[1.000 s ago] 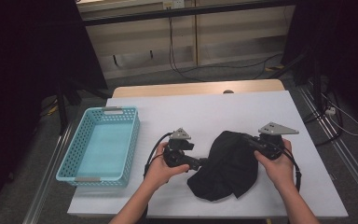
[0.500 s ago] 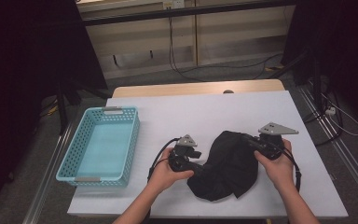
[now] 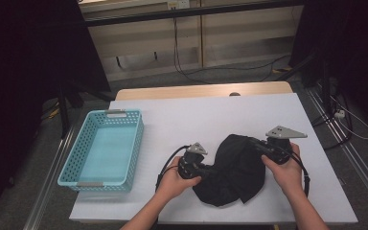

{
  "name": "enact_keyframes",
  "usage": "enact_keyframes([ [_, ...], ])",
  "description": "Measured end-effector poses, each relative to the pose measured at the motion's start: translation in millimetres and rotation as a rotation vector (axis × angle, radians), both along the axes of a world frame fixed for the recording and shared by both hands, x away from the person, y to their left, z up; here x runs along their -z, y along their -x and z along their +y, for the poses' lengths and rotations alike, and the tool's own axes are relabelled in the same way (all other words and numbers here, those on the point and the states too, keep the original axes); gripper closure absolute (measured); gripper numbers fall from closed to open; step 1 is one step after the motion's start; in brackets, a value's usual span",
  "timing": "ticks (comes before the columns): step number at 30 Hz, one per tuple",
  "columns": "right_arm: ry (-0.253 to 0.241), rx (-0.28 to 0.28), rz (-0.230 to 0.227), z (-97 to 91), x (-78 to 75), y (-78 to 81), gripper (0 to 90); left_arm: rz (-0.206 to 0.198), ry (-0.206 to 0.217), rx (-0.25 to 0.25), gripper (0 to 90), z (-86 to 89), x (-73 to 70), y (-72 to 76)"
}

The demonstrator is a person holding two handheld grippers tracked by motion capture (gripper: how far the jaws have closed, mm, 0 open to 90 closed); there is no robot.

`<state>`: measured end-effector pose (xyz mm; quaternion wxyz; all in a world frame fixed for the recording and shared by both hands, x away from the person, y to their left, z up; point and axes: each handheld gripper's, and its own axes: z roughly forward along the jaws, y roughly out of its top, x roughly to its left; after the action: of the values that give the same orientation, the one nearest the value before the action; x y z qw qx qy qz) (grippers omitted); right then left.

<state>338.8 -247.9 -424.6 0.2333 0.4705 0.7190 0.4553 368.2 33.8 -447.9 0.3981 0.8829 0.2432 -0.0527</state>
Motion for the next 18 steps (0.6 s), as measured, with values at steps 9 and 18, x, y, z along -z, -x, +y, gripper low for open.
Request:
enact_keyframes([
  [9, -0.009, -0.019, 0.005, 0.3, -0.5, 0.3, 86.8, -0.001, 0.014, -0.053, 83.5, 15.5, -18.9, -9.9],
  [18, -0.054, -0.091, -0.009, 11.8, -8.3, 3.7, 86.8, -0.061, 0.076, -0.175, 83.7, 57.8, -54.8, -28.4],
])
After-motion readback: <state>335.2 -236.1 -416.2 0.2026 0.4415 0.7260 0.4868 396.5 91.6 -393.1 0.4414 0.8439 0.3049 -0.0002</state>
